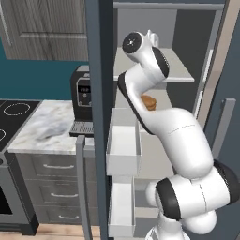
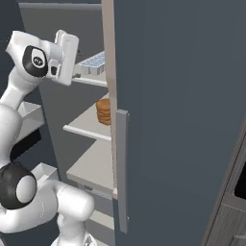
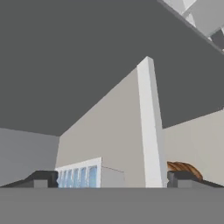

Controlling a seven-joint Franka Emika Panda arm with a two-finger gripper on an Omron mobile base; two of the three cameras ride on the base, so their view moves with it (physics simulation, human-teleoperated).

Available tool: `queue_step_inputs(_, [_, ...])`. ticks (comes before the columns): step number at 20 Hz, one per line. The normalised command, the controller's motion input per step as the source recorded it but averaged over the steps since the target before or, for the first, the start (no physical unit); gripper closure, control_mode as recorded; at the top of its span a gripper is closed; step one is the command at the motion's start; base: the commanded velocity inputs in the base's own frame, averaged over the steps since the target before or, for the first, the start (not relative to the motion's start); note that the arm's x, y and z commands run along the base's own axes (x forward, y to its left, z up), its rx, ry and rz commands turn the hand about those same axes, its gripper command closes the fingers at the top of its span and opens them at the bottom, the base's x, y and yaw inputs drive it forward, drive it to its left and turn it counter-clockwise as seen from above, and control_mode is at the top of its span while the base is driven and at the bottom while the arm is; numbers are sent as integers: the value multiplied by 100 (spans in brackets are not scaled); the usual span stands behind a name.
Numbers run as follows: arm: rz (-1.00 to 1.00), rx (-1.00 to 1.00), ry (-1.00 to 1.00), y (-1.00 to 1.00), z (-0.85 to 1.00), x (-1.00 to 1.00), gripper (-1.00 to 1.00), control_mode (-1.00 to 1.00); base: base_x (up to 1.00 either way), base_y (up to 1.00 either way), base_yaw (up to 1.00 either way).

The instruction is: Open the freezer door, pick up the ice cube tray from the freezer, and place it on the dining counter.

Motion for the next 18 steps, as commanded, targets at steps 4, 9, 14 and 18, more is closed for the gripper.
queue_step_inputs(4, [0, 0, 0, 0, -19, 42, -100, -100, 0, 0, 0])
queue_step_inputs(9, [0, 0, 0, 0, -17, 32, -100, -100, 0, 0, 0])
queue_step_inputs(14, [0, 0, 0, 0, -1, 35, -100, -100, 0, 0, 0])
queue_step_inputs(18, [0, 0, 0, 0, 0, 30, -100, -100, 0, 0, 0])
